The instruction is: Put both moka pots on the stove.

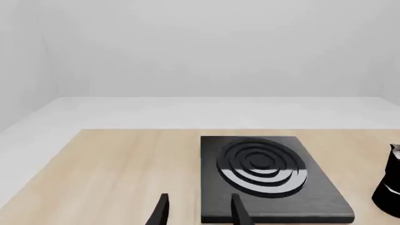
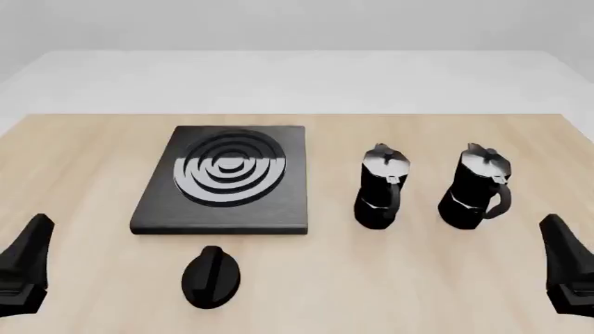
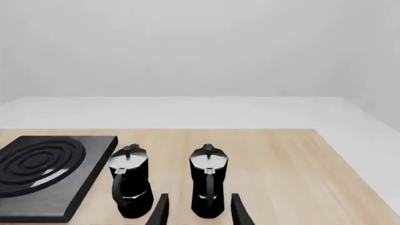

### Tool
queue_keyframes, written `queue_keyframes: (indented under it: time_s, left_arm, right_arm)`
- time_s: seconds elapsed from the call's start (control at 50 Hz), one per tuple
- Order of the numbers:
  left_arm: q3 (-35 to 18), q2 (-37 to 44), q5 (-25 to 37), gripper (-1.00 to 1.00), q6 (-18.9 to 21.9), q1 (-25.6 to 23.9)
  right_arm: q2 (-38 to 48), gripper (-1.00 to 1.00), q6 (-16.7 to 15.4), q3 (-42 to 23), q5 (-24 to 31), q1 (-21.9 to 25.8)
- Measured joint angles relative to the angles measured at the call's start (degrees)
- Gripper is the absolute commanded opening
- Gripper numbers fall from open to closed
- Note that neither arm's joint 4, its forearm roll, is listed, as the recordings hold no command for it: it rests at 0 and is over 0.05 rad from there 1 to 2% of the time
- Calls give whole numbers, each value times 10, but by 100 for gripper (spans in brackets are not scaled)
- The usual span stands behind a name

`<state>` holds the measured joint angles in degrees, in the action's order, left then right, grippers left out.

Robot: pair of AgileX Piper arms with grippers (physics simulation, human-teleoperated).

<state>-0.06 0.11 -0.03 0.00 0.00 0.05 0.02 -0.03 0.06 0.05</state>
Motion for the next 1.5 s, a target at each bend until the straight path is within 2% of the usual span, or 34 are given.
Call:
queue_keyframes:
  time_s: [0.32,0.42,0.5,0.68,0.88,1.18,1.5]
  left_arm:
    - [-1,3,-1,100,0,0]
    - [-2,3,-1,100,0,0]
    - [-2,3,-1,100,0,0]
    - [-2,3,-1,100,0,0]
    - [-2,3,-1,100,0,0]
    - [-2,3,-1,100,0,0]
    - [-2,3,-1,100,0,0]
  right_arm:
    - [0,100,-12,-5,11,6]
    - [2,100,-26,-19,32,15]
    - [25,100,-40,-61,67,35]
    - [115,100,-58,-161,131,67]
    - [211,100,-66,-244,176,94]
    - [383,100,-63,-310,179,117]
    - [484,100,-45,-358,179,145]
